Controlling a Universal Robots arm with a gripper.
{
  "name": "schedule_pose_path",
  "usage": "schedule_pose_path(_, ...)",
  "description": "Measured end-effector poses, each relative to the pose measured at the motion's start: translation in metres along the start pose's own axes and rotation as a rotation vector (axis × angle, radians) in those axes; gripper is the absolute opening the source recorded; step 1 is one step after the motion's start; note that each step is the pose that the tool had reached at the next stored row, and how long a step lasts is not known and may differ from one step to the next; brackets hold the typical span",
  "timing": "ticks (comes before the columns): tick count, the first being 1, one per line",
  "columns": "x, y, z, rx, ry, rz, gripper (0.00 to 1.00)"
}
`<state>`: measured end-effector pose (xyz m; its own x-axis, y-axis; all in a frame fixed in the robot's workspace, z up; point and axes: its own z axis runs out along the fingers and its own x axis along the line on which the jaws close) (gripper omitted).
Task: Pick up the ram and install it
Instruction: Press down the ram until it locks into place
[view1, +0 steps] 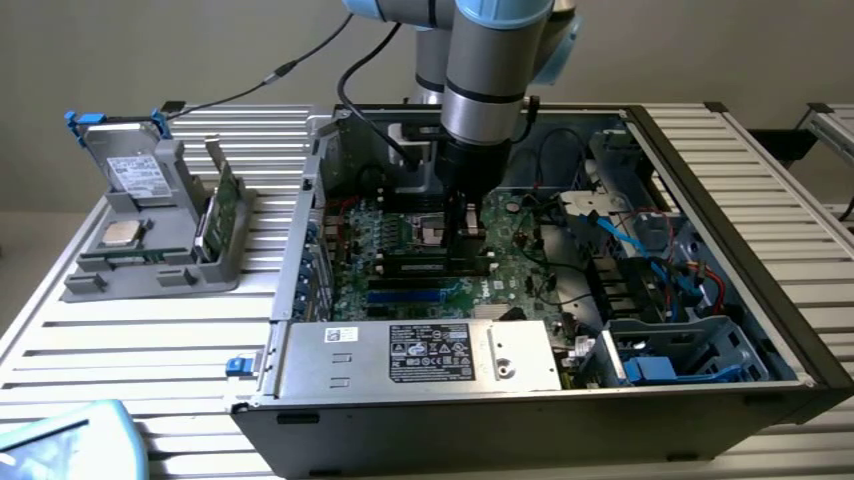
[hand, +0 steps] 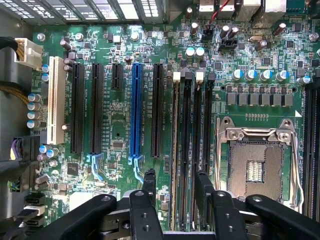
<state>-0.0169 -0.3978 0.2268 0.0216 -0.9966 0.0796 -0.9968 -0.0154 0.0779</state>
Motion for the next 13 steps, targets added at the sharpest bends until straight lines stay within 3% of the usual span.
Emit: schedule_pose_path(13,0.0005,0.0004,-0.0060,0.0001,-0.0002,0.000,0.45)
